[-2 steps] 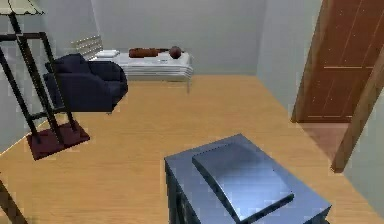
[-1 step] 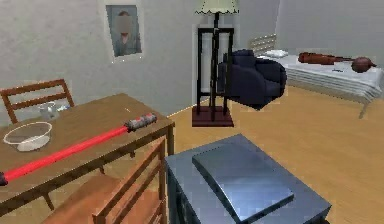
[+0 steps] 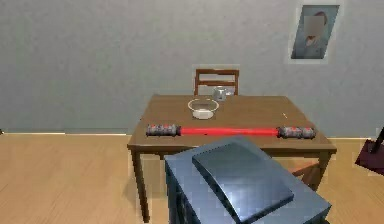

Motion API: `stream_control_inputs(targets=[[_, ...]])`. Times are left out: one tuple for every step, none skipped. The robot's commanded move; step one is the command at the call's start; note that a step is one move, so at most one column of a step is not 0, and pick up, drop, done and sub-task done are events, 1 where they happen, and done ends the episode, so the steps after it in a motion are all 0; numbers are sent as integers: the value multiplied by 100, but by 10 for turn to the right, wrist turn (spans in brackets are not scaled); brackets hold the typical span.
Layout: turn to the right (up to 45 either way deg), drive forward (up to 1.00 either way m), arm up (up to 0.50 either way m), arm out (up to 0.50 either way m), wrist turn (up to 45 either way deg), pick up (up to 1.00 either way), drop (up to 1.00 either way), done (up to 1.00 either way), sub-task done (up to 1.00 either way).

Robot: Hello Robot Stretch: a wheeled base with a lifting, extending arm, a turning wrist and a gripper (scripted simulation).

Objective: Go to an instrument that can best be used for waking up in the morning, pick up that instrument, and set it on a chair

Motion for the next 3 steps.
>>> stream_control_inputs(targets=[[-450, 0, 0, 0, 0, 0, 0, 0, 0], [-270, 0, 0, 0, 0, 0, 0, 0, 0], [0, 0, 0, 48, 0, 0, 0, 0, 0]])
